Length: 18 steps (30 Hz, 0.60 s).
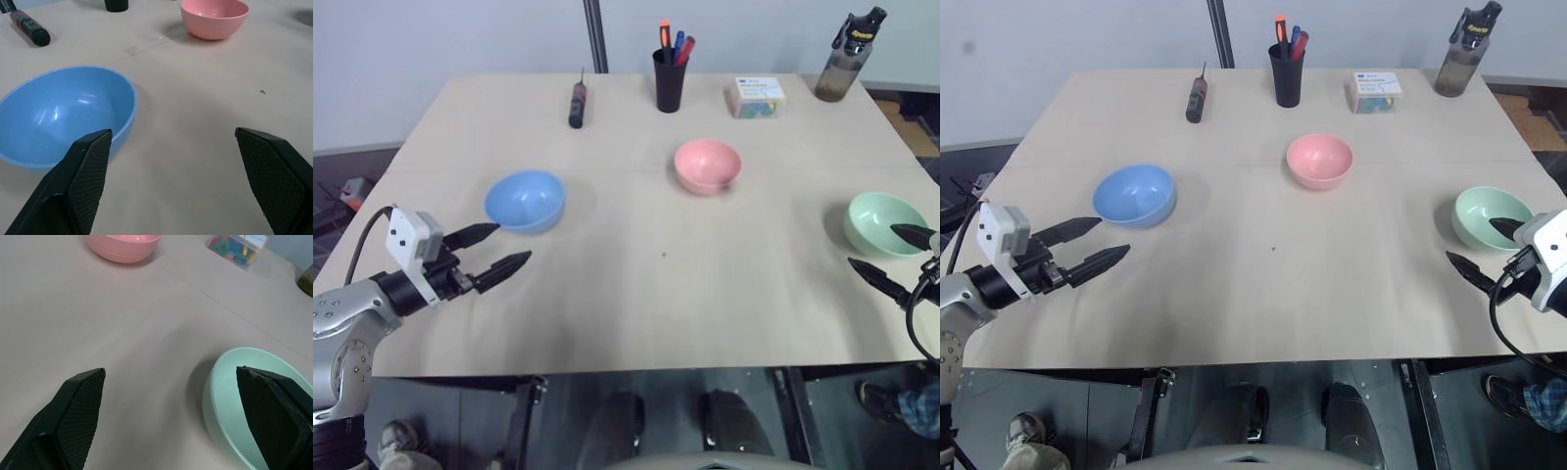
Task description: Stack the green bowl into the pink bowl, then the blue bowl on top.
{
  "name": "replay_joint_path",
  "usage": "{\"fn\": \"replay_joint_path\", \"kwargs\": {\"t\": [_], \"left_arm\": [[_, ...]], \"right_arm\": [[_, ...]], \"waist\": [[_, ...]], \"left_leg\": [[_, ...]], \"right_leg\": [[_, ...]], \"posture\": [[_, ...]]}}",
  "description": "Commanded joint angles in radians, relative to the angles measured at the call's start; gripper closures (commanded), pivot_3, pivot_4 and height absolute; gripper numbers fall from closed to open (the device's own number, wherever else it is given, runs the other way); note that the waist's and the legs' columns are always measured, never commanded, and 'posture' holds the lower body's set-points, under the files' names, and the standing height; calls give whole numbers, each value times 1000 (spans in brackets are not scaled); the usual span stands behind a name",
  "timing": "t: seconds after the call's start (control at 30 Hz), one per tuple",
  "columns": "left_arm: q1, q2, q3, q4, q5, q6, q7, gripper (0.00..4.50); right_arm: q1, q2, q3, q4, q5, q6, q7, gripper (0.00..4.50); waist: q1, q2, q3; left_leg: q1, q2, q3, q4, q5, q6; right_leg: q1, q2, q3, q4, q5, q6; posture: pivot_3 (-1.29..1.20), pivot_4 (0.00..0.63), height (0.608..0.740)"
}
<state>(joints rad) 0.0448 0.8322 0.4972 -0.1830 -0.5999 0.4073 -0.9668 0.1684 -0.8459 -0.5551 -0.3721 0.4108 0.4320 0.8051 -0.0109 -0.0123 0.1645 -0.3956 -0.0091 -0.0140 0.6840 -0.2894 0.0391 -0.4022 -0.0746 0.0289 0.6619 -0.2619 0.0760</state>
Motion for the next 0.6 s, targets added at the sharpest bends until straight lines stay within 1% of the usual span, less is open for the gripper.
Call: {"fn": "replay_joint_path", "kwargs": {"t": [0.03, 0.1, 0.17, 0.23, 0.3, 0.33, 0.4, 0.47, 0.57, 0.6], "left_arm": [[-18, -1, 0, -27, -4, -11, 13, 228], [-45, -21, -14, -57, -20, -2, 36, 228], [-60, -32, -33, -87, -20, -3, 47, 228], [-79, -50, -63, -128, -20, -5, 65, 228], [-85, -76, -91, -168, -25, -5, 82, 228], [-87, -85, -100, -181, -27, -2, 89, 228], [-91, -109, -127, -207, -23, -10, 104, 228], [-96, -140, -154, -227, -11, -23, 130, 228], [-102, -190, -194, -264, 3, -27, 180, 228], [-103, -200, -205, -273, 9, -28, 194, 228]], "right_arm": [[-33, -9, -22, 28, 6, -32, 6, 0], [-57, -5, 1, 55, -8, -65, 8, 0], [-84, -27, 51, 66, -45, -68, 5, 0], [-130, -54, 150, 64, -117, -73, -10, 0], [-205, -43, 241, 71, -130, -59, -14, 0], [-232, -36, 265, 79, -128, -55, -11, 0], [-322, -5, 345, 114, -128, -44, -3, 0], [-433, 42, 446, 182, -170, -68, -5, 0], [-627, 148, 593, 370, -281, -176, -26, 0], [-670, 171, 621, 422, -307, -208, -28, 0]], "waist": [[0, 0, 0], [0, 0, 0], [0, 0, 0], [-1, 0, 0], [-5, 0, 0], [-5, 0, 0], [-6, 0, 0], [-7, 0, 0], [-7, 0, 0], [-8, 0, 0]], "left_leg": [[0, 0, 0, 0, 0, 0], [0, 0, 0, 0, 0, 0], [0, -1, 0, 0, 0, 0], [0, -1, 0, 0, 0, 0], [0, 0, 0, 0, 0, 0], [0, 0, 0, 0, 0, 0], [0, 0, 0, 0, 0, -1], [0, 0, 1, 0, 1, -2], [0, -1, 1, 1, 2, -4], [0, -1, 1, 1, 2, -4]], "right_leg": [[0, 0, 0, 0, 0, 0], [0, 0, 0, 0, 0, 0], [0, -1, 0, 0, 0, 0], [0, -1, 0, 1, 0, 0], [0, -1, 0, 1, 0, 0], [0, -1, 0, 1, 0, 0], [-1, -1, 0, 1, 0, 0], [-1, -1, 0, 0, 0, 0], [-1, 0, 1, 1, 0, 0], [-1, 0, 0, 1, 0, 0]], "posture": [[0, 150, 740], [0, 150, 740], [0, 150, 740], [0, 150, 740], [0, 150, 740], [0, 150, 740], [0, 150, 740], [0, 150, 740], [0, 150, 740], [0, 150, 740]]}}
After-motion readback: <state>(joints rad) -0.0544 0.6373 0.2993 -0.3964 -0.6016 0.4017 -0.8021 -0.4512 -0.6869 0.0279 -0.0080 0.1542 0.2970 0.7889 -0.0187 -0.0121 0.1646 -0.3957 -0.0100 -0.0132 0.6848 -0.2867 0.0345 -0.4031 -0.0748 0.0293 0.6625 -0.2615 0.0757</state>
